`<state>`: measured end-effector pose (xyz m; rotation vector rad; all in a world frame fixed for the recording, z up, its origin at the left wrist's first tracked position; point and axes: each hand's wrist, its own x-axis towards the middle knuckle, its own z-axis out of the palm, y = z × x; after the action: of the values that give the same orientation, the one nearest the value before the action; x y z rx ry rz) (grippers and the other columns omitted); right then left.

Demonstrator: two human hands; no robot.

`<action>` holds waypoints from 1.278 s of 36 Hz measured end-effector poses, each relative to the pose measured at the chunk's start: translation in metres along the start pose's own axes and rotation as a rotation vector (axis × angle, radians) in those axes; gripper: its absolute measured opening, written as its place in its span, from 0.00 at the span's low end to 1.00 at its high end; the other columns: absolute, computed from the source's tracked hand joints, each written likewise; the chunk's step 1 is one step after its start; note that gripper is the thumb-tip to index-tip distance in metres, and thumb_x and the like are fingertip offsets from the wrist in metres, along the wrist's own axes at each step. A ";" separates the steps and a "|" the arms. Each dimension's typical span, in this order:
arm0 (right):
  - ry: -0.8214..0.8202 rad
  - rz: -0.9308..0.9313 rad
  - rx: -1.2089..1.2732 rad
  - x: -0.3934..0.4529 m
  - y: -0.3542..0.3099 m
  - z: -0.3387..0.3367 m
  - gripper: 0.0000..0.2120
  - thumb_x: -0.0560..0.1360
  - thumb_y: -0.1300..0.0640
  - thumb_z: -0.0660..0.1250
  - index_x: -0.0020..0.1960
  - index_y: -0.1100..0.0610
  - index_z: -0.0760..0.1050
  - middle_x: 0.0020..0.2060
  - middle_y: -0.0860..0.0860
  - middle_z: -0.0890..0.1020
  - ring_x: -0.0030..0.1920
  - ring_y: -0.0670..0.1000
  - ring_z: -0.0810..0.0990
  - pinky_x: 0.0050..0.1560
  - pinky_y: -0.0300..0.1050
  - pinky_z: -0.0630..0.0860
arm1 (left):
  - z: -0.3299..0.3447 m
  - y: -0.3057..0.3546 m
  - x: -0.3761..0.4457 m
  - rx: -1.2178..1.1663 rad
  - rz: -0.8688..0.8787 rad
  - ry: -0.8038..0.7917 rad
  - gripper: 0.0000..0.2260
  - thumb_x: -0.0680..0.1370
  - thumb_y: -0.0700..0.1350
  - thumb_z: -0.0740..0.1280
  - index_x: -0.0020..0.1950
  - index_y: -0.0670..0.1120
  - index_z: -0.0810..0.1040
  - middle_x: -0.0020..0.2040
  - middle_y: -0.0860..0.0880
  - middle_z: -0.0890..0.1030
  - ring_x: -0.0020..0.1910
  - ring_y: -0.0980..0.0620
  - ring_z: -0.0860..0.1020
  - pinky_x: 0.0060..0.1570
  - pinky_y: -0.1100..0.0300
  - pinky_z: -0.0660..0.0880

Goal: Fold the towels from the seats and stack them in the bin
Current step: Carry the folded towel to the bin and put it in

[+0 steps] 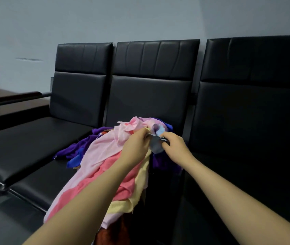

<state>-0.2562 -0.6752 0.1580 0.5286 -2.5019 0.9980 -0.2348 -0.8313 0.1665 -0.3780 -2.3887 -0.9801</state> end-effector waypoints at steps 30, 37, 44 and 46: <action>0.273 0.345 -0.252 -0.202 0.043 -0.274 0.04 0.73 0.66 0.63 0.41 0.60 0.76 0.40 0.51 0.75 0.39 0.47 0.74 0.35 0.35 0.67 | 0.067 0.258 -0.062 -0.090 0.087 -0.337 0.12 0.74 0.41 0.61 0.52 0.40 0.80 0.45 0.45 0.81 0.44 0.46 0.80 0.45 0.50 0.80; 0.211 0.494 -0.501 -0.221 0.058 -0.302 0.07 0.75 0.64 0.59 0.42 0.56 0.73 0.45 0.51 0.74 0.44 0.53 0.75 0.46 0.51 0.76 | 0.084 0.277 -0.064 0.136 0.161 -0.202 0.09 0.79 0.41 0.58 0.49 0.38 0.76 0.50 0.46 0.73 0.45 0.44 0.75 0.40 0.55 0.71; 0.301 0.636 -0.418 -0.237 0.071 -0.306 0.07 0.78 0.66 0.55 0.45 0.59 0.69 0.40 0.55 0.76 0.39 0.56 0.78 0.42 0.54 0.79 | 0.088 0.271 -0.068 0.153 0.124 -0.114 0.08 0.79 0.42 0.59 0.47 0.39 0.74 0.48 0.45 0.77 0.44 0.45 0.75 0.38 0.55 0.68; 0.367 0.645 -0.324 -0.239 0.073 -0.303 0.07 0.77 0.67 0.55 0.44 0.59 0.70 0.39 0.55 0.76 0.40 0.57 0.79 0.42 0.54 0.80 | 0.090 0.267 -0.069 0.152 0.097 -0.115 0.07 0.80 0.43 0.59 0.48 0.39 0.74 0.47 0.45 0.77 0.44 0.45 0.75 0.38 0.55 0.69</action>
<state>-0.0216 -0.3639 0.2030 -0.5467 -2.4434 0.7659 -0.0942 -0.5841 0.2250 -0.5007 -2.5028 -0.7461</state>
